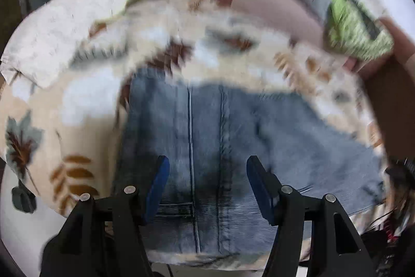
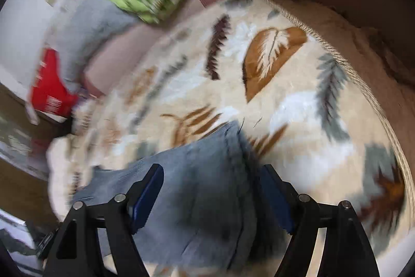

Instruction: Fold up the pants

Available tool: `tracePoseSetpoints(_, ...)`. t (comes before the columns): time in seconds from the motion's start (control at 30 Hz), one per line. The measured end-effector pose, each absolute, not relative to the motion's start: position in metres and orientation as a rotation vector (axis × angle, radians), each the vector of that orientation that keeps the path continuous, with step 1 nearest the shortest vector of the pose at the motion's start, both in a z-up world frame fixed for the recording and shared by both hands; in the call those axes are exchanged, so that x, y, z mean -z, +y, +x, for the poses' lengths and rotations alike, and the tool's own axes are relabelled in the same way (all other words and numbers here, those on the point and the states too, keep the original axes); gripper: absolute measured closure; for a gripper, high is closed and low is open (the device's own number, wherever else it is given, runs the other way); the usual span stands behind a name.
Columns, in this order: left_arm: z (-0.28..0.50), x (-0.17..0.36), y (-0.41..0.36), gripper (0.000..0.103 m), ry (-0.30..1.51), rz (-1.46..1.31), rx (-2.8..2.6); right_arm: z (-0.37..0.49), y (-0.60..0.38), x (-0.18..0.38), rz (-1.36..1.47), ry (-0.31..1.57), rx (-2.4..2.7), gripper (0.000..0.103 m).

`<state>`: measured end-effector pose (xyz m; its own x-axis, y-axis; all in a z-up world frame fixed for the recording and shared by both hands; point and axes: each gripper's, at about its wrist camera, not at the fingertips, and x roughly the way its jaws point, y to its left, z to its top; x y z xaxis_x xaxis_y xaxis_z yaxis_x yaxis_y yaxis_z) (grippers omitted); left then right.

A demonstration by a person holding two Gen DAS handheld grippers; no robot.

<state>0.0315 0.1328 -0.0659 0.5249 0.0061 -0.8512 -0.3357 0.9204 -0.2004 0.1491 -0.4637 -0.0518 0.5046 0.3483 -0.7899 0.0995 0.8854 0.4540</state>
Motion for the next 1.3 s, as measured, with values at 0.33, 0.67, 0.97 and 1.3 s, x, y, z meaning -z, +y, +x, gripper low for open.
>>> tracePoseSetpoints(0.33, 0.037, 0.085, 0.129, 0.038, 0.989, -0.301, -0.222, 0.199, -0.43, 0.051, 0.118, 1.057, 0.017, 0.083)
tracePoseSetpoints(0.67, 0.034, 0.086, 0.135, 0.035, 0.973, -0.316, -0.197, 0.066, -0.49, 0.051, 0.708, 1.015, -0.015, 0.038)
tracePoseSetpoints(0.97, 0.033, 0.086, 0.136, 0.034, 0.958, -0.325, -0.169, 0.08, -0.451, 0.081, 0.6, 1.12, 0.005, 0.058)
tracePoseSetpoints(1.3, 0.04, 0.086, 0.152, 0.033, 0.977, -0.381, -0.115, 0.078, -0.455, 0.043, 0.297, 1.088, -0.043, 0.081)
